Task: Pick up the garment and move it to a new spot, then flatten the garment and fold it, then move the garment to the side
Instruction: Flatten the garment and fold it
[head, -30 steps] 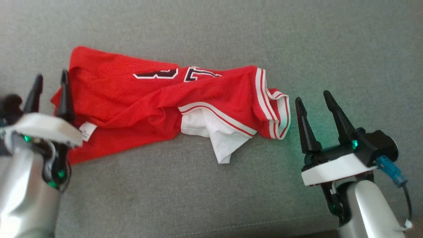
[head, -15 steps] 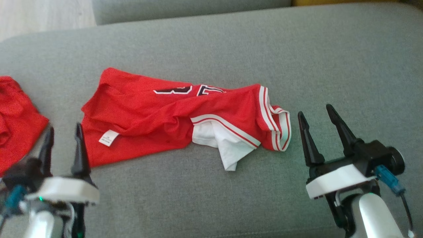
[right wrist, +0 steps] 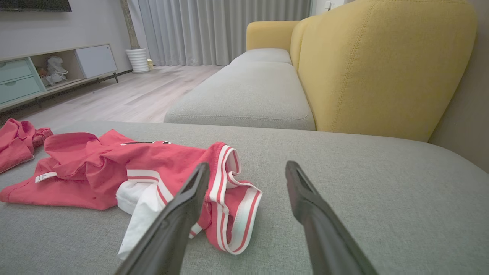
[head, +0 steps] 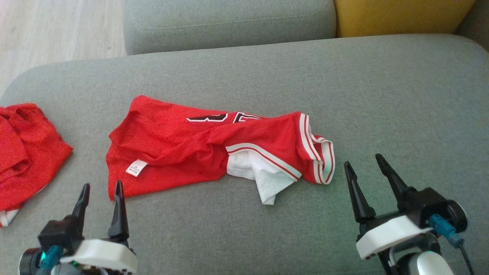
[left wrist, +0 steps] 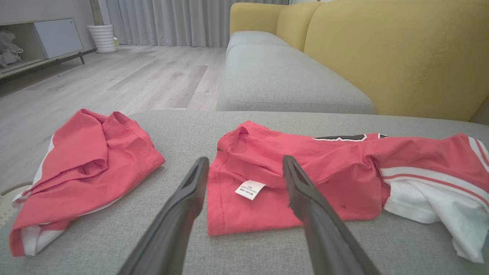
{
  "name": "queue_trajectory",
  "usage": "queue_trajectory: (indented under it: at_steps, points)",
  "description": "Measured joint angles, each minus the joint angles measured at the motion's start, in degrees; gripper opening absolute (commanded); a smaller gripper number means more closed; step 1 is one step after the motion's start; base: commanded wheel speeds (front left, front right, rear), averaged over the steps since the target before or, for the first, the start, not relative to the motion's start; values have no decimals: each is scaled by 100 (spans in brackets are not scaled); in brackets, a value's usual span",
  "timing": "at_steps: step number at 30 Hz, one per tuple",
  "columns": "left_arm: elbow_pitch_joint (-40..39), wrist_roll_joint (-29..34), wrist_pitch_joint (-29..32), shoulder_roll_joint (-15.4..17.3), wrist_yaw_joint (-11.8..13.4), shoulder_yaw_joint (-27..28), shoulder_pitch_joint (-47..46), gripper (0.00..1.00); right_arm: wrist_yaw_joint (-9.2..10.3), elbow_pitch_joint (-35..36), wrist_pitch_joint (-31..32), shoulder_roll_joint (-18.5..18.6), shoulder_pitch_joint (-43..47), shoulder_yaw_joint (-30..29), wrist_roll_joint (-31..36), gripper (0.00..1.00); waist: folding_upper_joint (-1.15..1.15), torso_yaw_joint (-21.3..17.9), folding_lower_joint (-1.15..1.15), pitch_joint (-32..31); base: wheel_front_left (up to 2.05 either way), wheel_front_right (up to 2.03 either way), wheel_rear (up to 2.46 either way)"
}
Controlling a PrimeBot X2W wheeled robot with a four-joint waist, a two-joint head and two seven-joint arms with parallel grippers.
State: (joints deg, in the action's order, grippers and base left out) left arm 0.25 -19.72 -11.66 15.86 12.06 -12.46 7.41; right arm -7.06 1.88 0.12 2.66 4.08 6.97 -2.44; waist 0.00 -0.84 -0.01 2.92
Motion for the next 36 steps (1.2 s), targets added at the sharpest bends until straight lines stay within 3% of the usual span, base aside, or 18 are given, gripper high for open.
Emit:
queue_trajectory:
  at_steps: [18,21,28,36]
  points:
    - [-174,45,99,14,87,-138,55,100,0,108,102,-1,35,38,0,100,0,8,0,-6,0,0,0]
    - [-187,48,99,14,105,-157,47,100,0,54,202,0,22,305,60,100,0,29,0,47,0,0,0]
    - [-167,76,93,-12,45,-294,-346,100,0,-756,344,1,-125,1472,205,100,0,213,0,270,0,0,0]
    - [118,92,-83,-232,-96,-441,-866,100,0,-1846,234,11,-932,1864,593,100,0,538,0,589,0,0,0]
